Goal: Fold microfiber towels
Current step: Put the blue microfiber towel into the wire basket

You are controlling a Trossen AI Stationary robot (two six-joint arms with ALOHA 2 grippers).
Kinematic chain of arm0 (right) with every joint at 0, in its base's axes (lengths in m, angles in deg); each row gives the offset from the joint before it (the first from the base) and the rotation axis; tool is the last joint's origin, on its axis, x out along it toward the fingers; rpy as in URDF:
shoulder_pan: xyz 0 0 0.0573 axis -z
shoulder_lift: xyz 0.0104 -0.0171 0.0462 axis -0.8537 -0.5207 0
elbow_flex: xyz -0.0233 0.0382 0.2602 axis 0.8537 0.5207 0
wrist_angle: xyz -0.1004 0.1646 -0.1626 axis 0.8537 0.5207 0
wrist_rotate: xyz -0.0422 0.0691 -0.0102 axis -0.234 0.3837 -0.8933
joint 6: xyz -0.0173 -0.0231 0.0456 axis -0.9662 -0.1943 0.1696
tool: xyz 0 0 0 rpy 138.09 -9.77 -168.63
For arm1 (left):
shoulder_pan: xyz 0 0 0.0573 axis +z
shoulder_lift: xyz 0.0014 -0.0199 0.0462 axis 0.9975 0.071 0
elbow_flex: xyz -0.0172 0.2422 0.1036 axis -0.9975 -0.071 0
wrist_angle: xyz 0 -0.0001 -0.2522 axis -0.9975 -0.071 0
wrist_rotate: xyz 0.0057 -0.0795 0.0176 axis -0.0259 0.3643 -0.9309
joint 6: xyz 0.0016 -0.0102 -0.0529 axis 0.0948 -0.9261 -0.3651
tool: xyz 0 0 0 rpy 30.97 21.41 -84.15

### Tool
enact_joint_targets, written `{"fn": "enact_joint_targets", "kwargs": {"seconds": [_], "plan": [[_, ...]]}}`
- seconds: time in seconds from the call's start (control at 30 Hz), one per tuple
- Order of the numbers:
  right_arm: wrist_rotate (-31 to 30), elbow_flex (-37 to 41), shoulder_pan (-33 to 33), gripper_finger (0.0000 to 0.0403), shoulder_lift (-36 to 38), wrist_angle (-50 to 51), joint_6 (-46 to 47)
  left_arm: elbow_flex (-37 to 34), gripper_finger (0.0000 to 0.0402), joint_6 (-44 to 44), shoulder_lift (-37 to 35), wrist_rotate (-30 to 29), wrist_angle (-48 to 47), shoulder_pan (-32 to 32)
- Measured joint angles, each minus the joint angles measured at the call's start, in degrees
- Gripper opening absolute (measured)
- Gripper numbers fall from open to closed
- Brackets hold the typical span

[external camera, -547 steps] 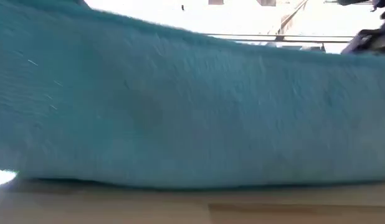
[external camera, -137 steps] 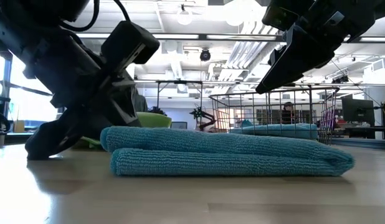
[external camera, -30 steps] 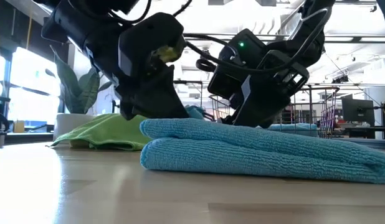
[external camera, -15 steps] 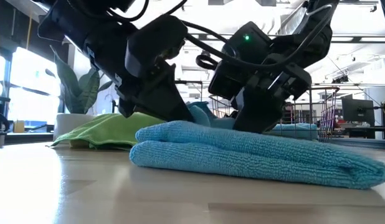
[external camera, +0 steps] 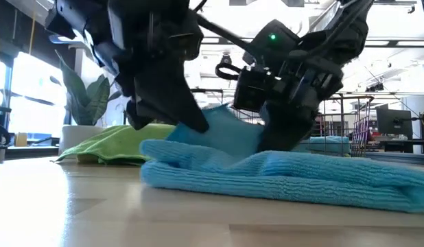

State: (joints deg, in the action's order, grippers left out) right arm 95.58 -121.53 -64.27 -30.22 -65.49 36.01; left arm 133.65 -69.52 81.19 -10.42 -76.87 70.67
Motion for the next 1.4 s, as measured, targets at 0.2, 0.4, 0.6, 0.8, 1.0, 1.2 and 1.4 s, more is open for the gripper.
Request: {"fn": "enact_joint_targets", "kwargs": {"seconds": [0.2,0.4,0.6,0.8,1.0,1.2,1.4], "plan": [[-0.6,0.5,0.1,0.0001,6.2,9.8,0.7,0.2,0.0009,-3.3,-3.1,2.4,-3.7,-1.8],[-9.2,0.4,0.4,0.0001,14.3,24.7,0.6,0.0,0.0009,-4.2,-5.2,-1.4,-7.7,-3.5],[-17.8,-5.1,2.6,0.0000,22.9,44.8,-3.0,0.1,0.0010,-4.2,-5.4,-3.9,-7.4,-4.7],[-30.5,-15.2,6.8,0.0000,24.7,60.0,-17.1,0.1,0.0010,-4.2,-5.4,-5.5,-7.6,-4.8],[-31.9,-23.4,12.4,0.0000,24.1,71.0,-20.4,0.1,0.0010,-4.1,-5.4,-5.5,-7.7,-5.6],[-35.3,-30.8,15.0,0.0000,24.3,78.8,-24.2,0.1,0.0010,-2.1,-5.4,-6.7,-8.1,-6.4],[-36.4,-30.6,19.6,0.0000,24.0,79.7,-29.6,0.1,0.0010,-1.1,-5.4,-7.0,-8.3,-6.3]]}}
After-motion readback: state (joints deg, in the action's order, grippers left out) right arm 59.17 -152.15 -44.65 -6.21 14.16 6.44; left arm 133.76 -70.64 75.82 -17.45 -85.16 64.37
